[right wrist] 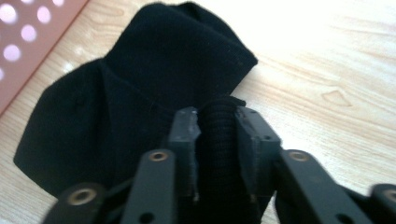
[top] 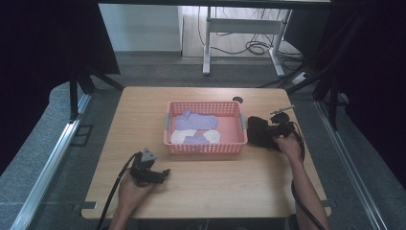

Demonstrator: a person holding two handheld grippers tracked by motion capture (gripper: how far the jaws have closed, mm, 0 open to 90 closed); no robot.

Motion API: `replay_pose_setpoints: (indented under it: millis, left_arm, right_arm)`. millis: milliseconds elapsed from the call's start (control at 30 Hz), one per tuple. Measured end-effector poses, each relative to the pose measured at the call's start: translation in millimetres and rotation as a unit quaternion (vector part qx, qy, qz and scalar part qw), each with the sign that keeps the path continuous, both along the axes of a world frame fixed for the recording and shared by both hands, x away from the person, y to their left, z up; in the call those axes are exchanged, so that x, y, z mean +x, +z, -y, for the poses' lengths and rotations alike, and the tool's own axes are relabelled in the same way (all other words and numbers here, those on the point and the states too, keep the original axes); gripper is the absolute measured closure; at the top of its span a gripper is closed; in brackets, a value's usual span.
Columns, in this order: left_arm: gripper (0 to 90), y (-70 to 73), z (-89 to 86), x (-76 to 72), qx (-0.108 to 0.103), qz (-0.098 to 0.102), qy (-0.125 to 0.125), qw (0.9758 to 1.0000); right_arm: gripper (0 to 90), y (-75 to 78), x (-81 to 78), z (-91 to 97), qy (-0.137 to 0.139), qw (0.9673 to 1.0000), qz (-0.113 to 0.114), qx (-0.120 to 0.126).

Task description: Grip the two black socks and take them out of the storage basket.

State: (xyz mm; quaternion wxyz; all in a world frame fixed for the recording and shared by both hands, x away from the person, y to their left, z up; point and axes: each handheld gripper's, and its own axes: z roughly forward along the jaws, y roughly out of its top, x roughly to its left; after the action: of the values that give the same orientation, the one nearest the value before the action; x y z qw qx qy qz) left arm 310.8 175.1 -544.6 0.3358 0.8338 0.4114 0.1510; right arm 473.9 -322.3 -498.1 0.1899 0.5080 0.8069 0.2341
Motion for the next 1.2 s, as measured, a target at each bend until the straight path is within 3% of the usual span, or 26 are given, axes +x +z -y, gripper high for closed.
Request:
replay_pose_setpoints:
  millis: [133,333,567,833,1200]
  left_arm:
    - [12.2,-0.1,0.0,0.0,0.0,0.0,0.0,1.0]
    - [12.3,0.0,0.1,-0.1,-0.001,0.0,0.001,1.0]
    - [12.2,-0.1,0.3,-0.3,-0.001,-0.001,0.002,1.0]
    - [12.3,-0.1,0.2,-0.3,-0.001,0.0,0.002,1.0]
    - [12.3,-0.1,0.2,-0.3,-0.001,0.0,0.002,1.0]
  right_arm:
    - [50.5,5.2,-1.9,-0.2,-0.003,0.9999,0.015,0.002]
    - [39.1,14.7,-5.7,-3.0,0.002,0.9997,0.019,0.012]
    - [31.5,35.0,-17.2,-9.8,0.032,0.9986,0.039,0.018]
    - [26.5,49.7,-35.7,-22.0,0.067,0.9965,0.043,0.025]
    - [20.4,45.9,-66.4,-34.9,0.108,0.9923,0.039,0.047]
